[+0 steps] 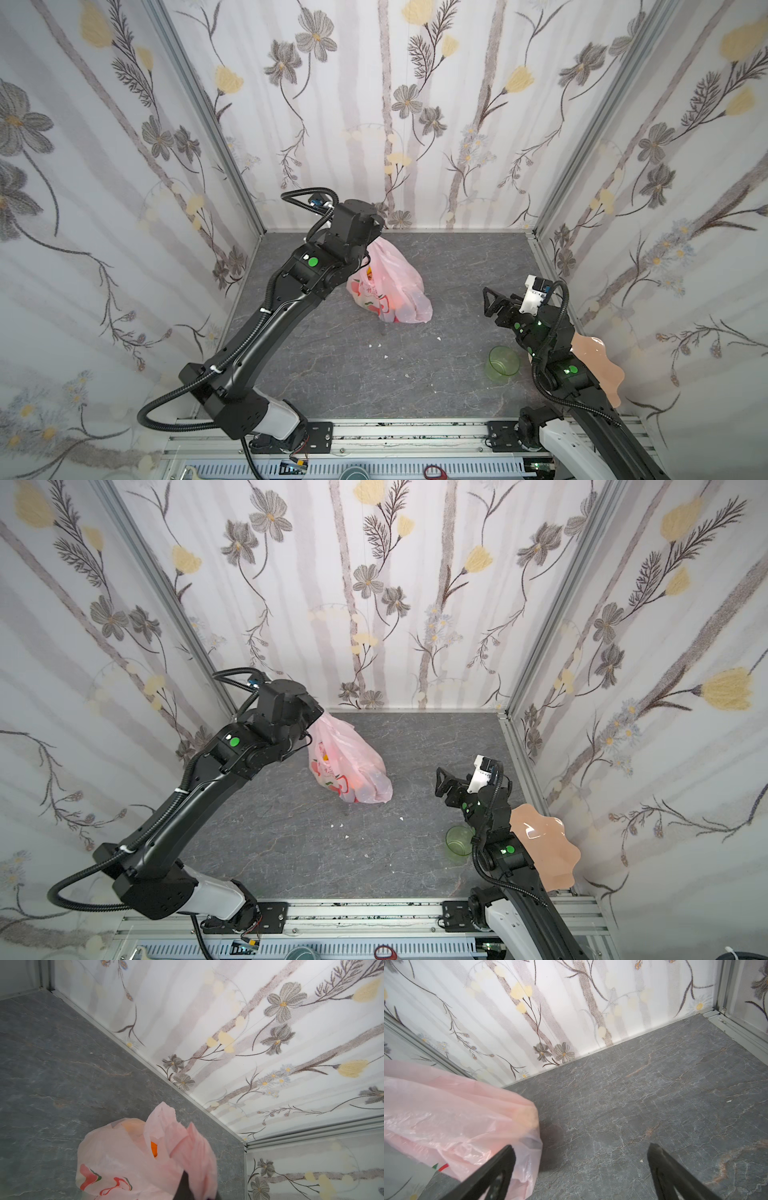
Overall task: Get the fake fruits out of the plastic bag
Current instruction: 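Carry the pink bag to table center with left gripper while right arm approaches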
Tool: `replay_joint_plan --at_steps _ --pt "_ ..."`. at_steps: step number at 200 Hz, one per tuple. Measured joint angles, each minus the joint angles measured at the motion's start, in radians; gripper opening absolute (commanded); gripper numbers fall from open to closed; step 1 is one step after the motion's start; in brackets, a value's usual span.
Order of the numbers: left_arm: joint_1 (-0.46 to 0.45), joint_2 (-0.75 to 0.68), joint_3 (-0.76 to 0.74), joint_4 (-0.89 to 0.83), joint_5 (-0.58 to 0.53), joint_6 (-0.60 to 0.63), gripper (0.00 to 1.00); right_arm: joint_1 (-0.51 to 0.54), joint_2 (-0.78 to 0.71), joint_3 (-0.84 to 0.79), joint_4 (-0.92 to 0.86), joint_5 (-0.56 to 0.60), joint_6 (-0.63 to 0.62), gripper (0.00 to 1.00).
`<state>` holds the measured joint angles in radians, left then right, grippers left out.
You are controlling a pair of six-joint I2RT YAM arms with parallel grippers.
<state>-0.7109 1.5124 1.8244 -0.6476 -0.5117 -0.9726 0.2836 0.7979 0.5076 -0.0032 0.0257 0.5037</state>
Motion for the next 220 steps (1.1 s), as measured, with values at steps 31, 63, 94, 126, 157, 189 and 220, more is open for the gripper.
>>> replay_joint_plan --at_steps 31,63,94,126,157,189,220 --pt "-0.059 0.160 0.093 0.060 0.017 0.002 0.00 0.001 0.021 0.019 0.000 -0.021 -0.006 1.00" --pt "-0.069 0.301 0.195 0.082 0.092 0.037 0.24 0.021 0.058 0.040 -0.002 -0.047 -0.010 1.00" --pt "-0.064 0.348 0.263 0.100 0.181 0.138 0.50 0.075 0.113 0.085 -0.016 -0.053 -0.027 1.00" --pt "-0.046 0.308 0.243 0.112 0.249 0.276 0.76 0.154 0.194 0.159 -0.040 -0.045 -0.042 1.00" --pt "-0.019 0.194 0.148 0.120 0.262 0.420 0.83 0.235 0.308 0.279 -0.043 0.009 -0.045 1.00" --pt "0.042 0.083 0.014 0.126 0.255 0.491 0.85 0.319 0.446 0.430 -0.041 0.090 -0.052 0.99" --pt "0.093 0.031 -0.083 0.127 0.251 0.528 0.85 0.416 0.580 0.578 -0.054 0.146 -0.069 0.97"
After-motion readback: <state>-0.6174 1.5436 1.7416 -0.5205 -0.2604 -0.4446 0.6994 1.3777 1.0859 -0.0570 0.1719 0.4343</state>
